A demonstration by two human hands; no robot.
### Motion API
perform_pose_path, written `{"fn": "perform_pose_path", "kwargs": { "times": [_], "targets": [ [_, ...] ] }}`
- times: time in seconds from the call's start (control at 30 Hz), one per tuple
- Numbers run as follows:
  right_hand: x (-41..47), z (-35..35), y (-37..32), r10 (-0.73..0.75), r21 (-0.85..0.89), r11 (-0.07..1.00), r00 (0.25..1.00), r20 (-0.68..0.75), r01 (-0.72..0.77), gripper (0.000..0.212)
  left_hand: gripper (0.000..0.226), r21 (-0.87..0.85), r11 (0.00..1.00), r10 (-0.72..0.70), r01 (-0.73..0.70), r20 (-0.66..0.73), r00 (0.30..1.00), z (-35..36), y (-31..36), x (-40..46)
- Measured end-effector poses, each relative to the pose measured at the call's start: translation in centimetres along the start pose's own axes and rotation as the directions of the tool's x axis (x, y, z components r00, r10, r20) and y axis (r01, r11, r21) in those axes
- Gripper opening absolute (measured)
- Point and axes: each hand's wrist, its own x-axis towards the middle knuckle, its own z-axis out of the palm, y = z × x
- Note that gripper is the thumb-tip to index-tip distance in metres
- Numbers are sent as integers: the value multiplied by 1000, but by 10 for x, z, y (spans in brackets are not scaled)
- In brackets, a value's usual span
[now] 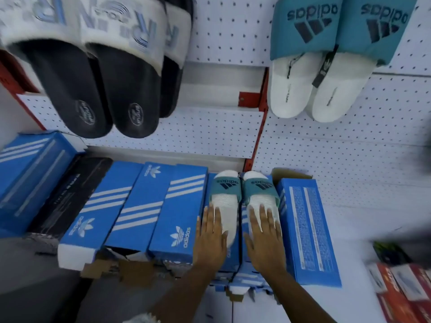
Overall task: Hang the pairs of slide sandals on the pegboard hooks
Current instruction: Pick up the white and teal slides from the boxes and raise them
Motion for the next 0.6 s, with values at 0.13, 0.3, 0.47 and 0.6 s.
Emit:
{"fn": "perform_pose_path", "kwargs": {
  "times": [0.13,0.3,0.47,0.6],
  "targets": [
    [-12,8,30,170,54,983,981,97,-176,68,63,-105,981,-154,163,86,984,20,13,3],
    [4,-3,44,407,388,793,882,236,-470,82,66,-428,732,-461,529,260,848,17,15,22],
    [33,-9,59,493,625,3,545,678,-781,79,64,-598,-81,-480,797,724,495,4,6,52],
    [39,-27,62,386,545,3,504,773,-838,15,48,-529,11,-395,849,777,489,-9,1,58]
  ]
}}
